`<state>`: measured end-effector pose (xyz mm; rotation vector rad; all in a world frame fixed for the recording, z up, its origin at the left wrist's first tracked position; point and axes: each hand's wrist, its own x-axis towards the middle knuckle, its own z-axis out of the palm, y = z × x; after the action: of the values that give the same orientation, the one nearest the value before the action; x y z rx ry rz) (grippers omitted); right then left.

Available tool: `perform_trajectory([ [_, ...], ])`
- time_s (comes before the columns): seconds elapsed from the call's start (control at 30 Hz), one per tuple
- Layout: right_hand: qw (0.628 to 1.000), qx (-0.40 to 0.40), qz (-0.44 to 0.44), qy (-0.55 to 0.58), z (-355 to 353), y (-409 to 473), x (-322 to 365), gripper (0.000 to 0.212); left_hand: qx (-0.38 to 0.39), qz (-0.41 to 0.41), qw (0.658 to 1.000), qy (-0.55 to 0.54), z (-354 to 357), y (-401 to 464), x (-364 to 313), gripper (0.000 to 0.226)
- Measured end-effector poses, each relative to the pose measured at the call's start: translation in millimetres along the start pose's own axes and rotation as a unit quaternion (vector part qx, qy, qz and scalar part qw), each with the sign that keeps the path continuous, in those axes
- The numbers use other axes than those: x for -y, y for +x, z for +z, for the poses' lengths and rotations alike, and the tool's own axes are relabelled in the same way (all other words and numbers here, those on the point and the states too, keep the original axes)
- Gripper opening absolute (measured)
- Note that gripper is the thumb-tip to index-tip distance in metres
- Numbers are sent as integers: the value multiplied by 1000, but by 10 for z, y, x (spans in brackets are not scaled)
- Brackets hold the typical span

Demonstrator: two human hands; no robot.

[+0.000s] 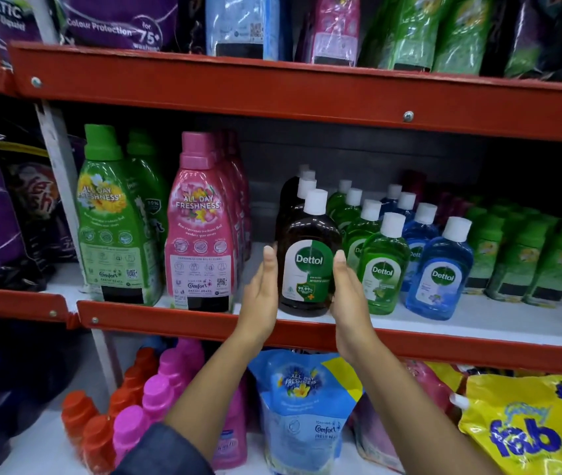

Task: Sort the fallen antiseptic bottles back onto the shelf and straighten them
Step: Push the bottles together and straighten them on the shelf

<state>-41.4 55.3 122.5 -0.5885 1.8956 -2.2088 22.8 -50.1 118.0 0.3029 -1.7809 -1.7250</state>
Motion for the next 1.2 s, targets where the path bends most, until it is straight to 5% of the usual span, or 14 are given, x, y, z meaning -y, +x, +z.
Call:
perform_trajectory([
  [0.2, 1000, -9, -4, 9, 52, 48, -13, 115, -3, -7, 1000, -22, 0, 13, -39, 124],
  [0.33, 1000, -1, -3, -2, 80, 48, 4, 86, 0, -3, 1000, -25, -1, 18, -19, 122],
  [0.53, 1000, 23, 4, -14, 23, 22, 45, 69, 7, 12, 1000, -9, 59, -40, -59, 107],
  [0.6, 999, 0, -50, -14, -12, -71, 66, 56, -31, 39, 999, -1, 140, -99, -75, 84],
  [0.7, 964, -137, -214, -81, -189, -235, 50, 34, -147, 165, 973, 63, 239, -200, -31, 54],
  [0.77, 944, -196, -256, -76, -388, -231, 5, 28, -166, 249, 948, 106, 347, -246, 7, 52],
  [0.87, 950, -215, -214, -74, -697, -81, -5, 29, -69, 244, 964, 85, 621, -304, -66, 62],
  [1.03, 986, -81, -105, -99, -976, 68, 160, 48, 68, 76, 994, 48, 1024, -182, -249, 49],
  [1.2, 987, 21, -56, -152, -1045, 98, 239, 29, 140, -13, 990, 31, 1121, 1, -99, 93],
])
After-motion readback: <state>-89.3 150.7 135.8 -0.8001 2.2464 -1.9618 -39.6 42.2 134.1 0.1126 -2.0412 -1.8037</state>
